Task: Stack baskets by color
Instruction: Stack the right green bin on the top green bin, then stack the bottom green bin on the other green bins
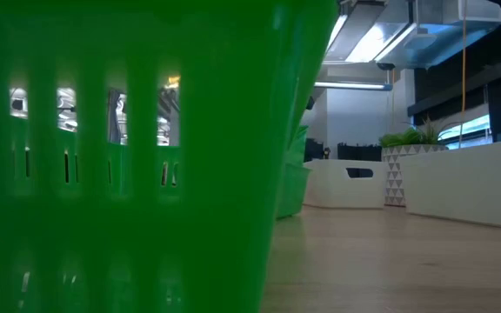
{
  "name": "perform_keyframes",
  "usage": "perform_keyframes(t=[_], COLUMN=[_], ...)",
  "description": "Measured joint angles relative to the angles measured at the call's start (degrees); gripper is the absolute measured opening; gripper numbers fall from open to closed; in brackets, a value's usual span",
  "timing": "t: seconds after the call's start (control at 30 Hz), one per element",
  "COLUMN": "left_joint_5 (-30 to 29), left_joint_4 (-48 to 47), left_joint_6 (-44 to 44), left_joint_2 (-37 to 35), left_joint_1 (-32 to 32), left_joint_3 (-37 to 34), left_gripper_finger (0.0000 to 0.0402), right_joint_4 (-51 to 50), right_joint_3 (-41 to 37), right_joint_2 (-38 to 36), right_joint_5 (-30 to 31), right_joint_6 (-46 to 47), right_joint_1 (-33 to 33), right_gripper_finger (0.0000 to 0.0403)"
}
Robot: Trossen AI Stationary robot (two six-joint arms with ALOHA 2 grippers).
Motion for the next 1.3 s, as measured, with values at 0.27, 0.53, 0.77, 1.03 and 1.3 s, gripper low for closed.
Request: perform_keyframes(t=[0.27,0.53,0.77,1.03,1.3], left_joint_5=[0.0,0.0,-0.1,-0.9,-0.9], left_joint_4=[0.0,0.0,0.0,-0.1,-0.5], left_joint_6=[0.0,0.0,0.0,0.1,0.2], left_joint_2=[0.0,0.0,0.0,0.0,0.0], left_joint_1=[0.0,0.0,0.0,0.0,0.0], left_joint_3=[0.0,0.0,0.0,0.0,0.0], left_gripper_finger=[0.0000,0.0000,0.0000,0.0000,0.0000], right_joint_4=[0.1,0.2,0.2,0.1,-4.5], right_joint_3=[0.0,0.0,-0.2,0.1,10.2], right_joint_2=[0.0,0.0,1.1,2.0,-0.2], right_joint_5=[0.9,0.6,2.0,2.5,-1.9], right_joint_6=[0.0,-0.1,-0.3,-1.8,-14.2], right_joint_1=[0.0,0.8,0.8,0.9,4.5], right_gripper_finger=[0.0004,0.0004,0.0002,0.0001,0.0000])
